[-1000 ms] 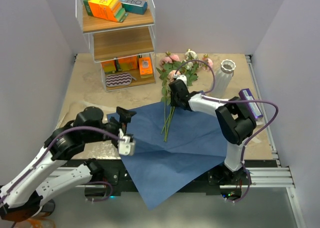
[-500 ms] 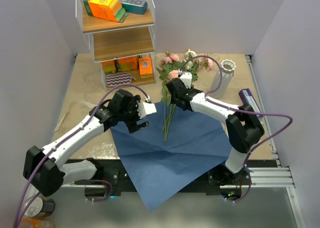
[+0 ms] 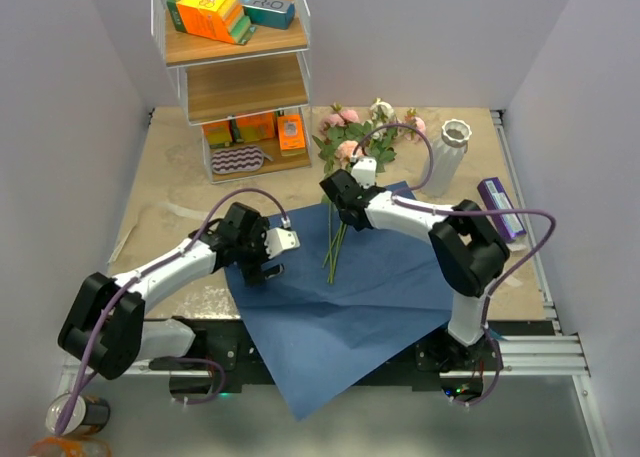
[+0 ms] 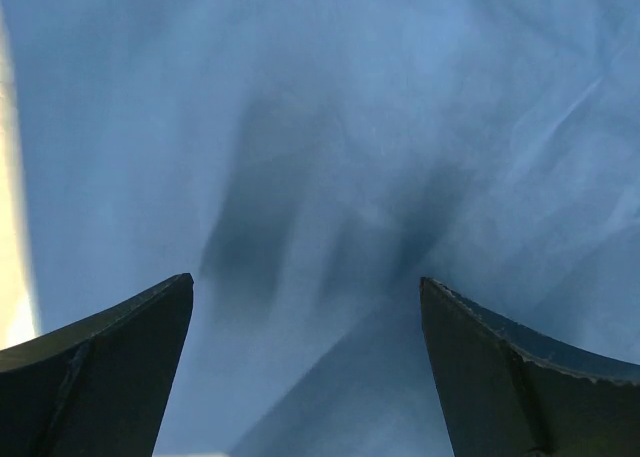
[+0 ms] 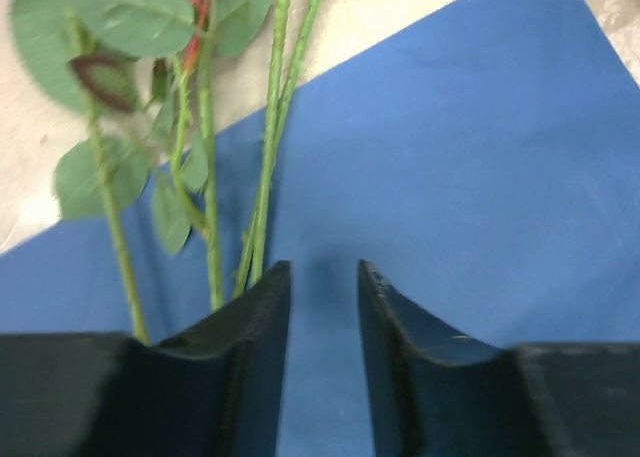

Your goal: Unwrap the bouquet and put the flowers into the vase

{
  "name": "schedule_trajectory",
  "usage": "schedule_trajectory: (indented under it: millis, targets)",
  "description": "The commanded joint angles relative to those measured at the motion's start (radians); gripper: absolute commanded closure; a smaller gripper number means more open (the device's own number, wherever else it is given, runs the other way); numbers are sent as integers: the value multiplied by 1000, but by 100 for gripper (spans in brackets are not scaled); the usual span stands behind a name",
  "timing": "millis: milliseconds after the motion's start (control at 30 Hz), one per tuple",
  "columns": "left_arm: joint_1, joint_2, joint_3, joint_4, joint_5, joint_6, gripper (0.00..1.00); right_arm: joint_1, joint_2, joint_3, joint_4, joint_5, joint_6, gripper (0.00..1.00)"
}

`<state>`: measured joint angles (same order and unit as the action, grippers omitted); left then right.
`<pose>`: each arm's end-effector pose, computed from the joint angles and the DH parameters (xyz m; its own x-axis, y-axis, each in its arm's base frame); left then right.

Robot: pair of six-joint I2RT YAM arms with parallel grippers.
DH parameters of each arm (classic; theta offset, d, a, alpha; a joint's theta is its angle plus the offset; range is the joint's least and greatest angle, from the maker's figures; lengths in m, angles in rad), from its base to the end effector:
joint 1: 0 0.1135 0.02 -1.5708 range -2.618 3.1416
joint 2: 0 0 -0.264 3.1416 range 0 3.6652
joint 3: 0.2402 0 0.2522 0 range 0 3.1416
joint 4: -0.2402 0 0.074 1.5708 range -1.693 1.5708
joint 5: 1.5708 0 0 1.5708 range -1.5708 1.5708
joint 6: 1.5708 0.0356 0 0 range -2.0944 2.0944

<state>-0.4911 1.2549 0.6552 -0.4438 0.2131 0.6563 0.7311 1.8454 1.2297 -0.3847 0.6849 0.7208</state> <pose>0.1982 -0.1145 0.1817 -0.2652 0.8182 -0.5102 0.9045 0.3944 0.1623 0.2987 0.2377 0.1896 -0.6442 0.1088 -0.7571 0.2161 0.9754 -0.0436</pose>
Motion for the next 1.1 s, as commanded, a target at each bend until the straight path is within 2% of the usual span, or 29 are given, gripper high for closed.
schedule_trajectory:
  millis: [0, 200, 367, 533, 633, 867, 1000, 1067]
  targets:
    - [6, 14, -71, 135, -57, 48, 0, -28, 55, 102, 63, 90, 5, 66]
    - [8, -6, -132, 182, -83, 80, 0, -55, 86, 102, 127, 93, -12, 64]
    - [8, -12, -131, 188, -87, 77, 0, -68, 78, 82, 185, 73, -37, 55]
    - [8, -40, -118, 172, -84, 71, 0, -96, 130, 103, 217, 41, -57, 55]
    - [8, -52, -108, 160, -83, 62, 0, -111, 165, 126, 233, 18, -58, 58]
    - [8, -78, -85, 140, -77, 55, 0, -134, 235, 171, 234, -24, -60, 73]
    - [8, -86, -86, 134, -70, 54, 0, -133, 232, 171, 242, -42, -63, 77]
    - [8, -84, -88, 136, -69, 51, 0, -133, 227, 166, 242, -44, -63, 83]
